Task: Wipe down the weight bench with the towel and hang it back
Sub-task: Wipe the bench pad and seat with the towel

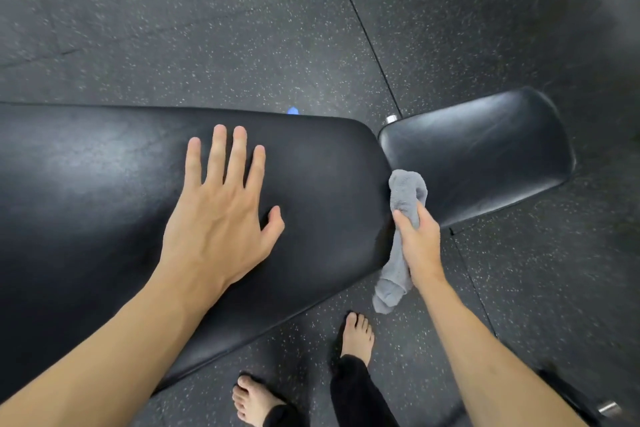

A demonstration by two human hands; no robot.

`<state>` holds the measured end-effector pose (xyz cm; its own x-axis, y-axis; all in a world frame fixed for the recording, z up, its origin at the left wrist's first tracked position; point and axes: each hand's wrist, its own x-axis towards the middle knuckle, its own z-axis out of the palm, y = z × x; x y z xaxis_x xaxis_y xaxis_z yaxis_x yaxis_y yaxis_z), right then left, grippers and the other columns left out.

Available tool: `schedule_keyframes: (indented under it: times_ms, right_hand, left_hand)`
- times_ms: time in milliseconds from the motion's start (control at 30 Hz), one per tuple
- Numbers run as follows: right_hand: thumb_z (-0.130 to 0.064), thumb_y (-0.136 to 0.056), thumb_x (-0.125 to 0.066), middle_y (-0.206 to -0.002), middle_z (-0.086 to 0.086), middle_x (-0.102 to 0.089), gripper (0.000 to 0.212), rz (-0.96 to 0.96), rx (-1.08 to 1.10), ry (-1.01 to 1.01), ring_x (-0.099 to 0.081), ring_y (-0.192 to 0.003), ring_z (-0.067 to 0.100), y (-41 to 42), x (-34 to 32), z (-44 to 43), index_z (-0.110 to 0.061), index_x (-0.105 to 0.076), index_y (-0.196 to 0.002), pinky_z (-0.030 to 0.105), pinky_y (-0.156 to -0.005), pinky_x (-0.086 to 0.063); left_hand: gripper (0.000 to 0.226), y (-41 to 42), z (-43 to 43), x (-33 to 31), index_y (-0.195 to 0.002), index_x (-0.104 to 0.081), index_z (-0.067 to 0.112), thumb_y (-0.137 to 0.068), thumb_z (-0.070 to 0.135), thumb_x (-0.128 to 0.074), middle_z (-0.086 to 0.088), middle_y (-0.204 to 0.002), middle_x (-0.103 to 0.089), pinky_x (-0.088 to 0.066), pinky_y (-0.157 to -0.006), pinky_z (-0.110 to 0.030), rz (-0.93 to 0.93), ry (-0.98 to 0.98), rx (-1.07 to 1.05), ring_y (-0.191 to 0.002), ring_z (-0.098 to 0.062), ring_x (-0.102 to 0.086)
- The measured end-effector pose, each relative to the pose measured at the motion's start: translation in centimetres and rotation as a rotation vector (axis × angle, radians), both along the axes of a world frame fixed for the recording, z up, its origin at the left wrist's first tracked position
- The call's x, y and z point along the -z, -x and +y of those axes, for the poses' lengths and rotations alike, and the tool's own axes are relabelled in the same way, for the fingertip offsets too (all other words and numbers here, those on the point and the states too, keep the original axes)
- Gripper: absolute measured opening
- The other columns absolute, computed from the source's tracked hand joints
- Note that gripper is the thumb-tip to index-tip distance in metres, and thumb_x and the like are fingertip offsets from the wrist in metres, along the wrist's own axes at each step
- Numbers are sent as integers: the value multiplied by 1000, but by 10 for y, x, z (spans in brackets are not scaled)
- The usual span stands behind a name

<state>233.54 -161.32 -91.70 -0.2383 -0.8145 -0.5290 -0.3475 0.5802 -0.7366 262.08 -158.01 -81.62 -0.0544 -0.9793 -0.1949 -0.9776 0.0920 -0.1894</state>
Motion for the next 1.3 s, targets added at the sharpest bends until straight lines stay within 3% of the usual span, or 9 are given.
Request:
schedule_keyframes:
  times_ms: [67,200,333,567,833,933,1067,1167,1300]
  right_hand:
    - [-15,-96,-59,-89,-19,-69,15,-4,-108,3,-60,-81,-2,2,2,-30,-19,-69,-105,32,-80,-46]
    - [-14,-98,-58,-125,2,-68,37,1,-350,130,-59,-115,13,-42,-2,-109,-11,-62,-135,31,-100,-45]
    - [-15,-94,-58,-136,-7,-63,47,-8,-643,288,-54,-124,8,-106,-23,-131,-22,-58,-141,28,-105,-42]
    - [-35,-103,-48,-161,-22,-34,57,4,-650,243,-31,-146,-1,-91,-31,-85,-39,-31,-156,23,-117,-26]
    - [-31,-107,-39,-162,-26,-28,49,-55,-588,247,-22,-147,-11,-129,-61,-15,-40,-32,-155,32,-125,-21]
    - [-26,-108,-40,-163,-22,-28,49,-104,-682,333,-20,-149,-8,-172,-83,17,-36,-31,-155,27,-124,-19]
    - [-21,-109,-39,-164,-18,-21,50,-64,-781,401,-13,-152,-4,-239,-121,49,-26,-30,-157,21,-124,-16]
    - [-27,-108,-35,-164,-21,-7,55,-85,-913,446,1,-152,-6,-297,-157,80,-23,-20,-161,28,-127,-6]
    - [-39,-106,-28,-166,-23,0,58,-132,-1114,596,7,-155,3,-366,-191,122,-28,-16,-161,27,-125,1]
  left_hand:
    - [82,1,-1,-1,-157,-32,1,-94,53,-30,-29,-166,-23,-13,-125,-64,-3,-11,-3,-155,-47,-17]
    - [81,0,-1,1,-156,-34,1,-94,52,-34,-29,-166,-25,-14,-125,-64,1,2,-10,-155,-47,-19]
    - [80,-1,-2,0,-156,-35,2,-94,52,-36,-28,-166,-25,-14,-125,-63,13,-13,-20,-156,-46,-19]
    - [80,0,-2,-8,-157,-35,5,-93,53,-36,-25,-168,-23,-13,-126,-61,86,-51,-61,-157,-43,-17]
    - [68,-14,-2,-23,-161,-18,3,-100,28,-36,-11,-172,-17,0,-131,-43,343,-50,-137,-161,-24,-8]
    - [65,-42,16,-38,-162,-12,3,-104,28,-30,-10,-173,-14,-2,-131,-41,237,-20,-165,-161,-25,-7]
    - [77,-98,75,-80,-163,-13,8,-101,51,-25,-8,-174,-11,-2,-131,-48,125,4,-213,-161,-23,-8]
    - [90,-145,117,-123,-162,-26,10,-91,66,-29,-9,-172,-20,-11,-129,-53,72,19,-305,-160,-24,-16]
    - [84,-218,162,-169,-153,-46,11,-87,62,-37,-12,-166,-34,-20,-126,-56,23,106,-394,-156,-29,-30]
